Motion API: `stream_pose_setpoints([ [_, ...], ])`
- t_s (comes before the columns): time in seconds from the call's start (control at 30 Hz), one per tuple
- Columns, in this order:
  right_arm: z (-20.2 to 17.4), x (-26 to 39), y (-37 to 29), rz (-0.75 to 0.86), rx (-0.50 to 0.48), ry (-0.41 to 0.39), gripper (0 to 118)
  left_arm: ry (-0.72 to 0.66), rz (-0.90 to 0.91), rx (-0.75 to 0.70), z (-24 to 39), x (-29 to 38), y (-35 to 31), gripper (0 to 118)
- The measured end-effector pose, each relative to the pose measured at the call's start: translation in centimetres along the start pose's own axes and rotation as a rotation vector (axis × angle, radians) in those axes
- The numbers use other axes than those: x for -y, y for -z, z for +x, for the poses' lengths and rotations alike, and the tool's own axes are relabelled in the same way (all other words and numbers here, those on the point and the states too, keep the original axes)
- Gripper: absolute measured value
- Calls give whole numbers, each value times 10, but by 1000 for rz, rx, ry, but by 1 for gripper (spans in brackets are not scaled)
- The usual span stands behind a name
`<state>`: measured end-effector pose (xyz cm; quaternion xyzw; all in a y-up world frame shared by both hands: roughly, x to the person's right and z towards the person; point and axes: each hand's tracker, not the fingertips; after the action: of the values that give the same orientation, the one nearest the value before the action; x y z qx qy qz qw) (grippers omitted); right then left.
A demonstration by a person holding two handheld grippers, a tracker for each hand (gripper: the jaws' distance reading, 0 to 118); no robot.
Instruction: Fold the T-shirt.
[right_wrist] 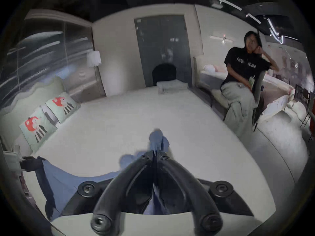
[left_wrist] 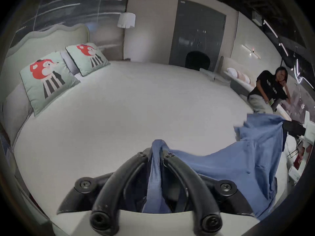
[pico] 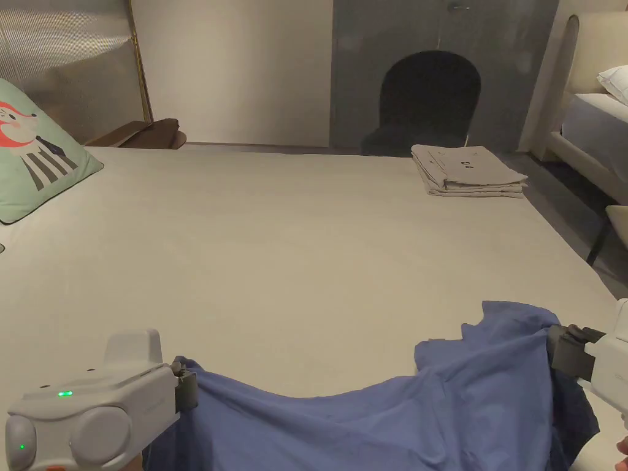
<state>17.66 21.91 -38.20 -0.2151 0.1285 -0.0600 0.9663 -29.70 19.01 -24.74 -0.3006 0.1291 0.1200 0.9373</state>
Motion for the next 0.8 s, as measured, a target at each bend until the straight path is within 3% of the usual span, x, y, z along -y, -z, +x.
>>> stream_pose_setpoints([
  [0.43, -21, -73, -169, 402, -20, -8, 3, -28, 392, 6, -11, -76, -135, 3],
  [0.8, -56, -156, -218, 599, -50, -50, 3, -20, 574, 24, -7, -167, -200, 3],
])
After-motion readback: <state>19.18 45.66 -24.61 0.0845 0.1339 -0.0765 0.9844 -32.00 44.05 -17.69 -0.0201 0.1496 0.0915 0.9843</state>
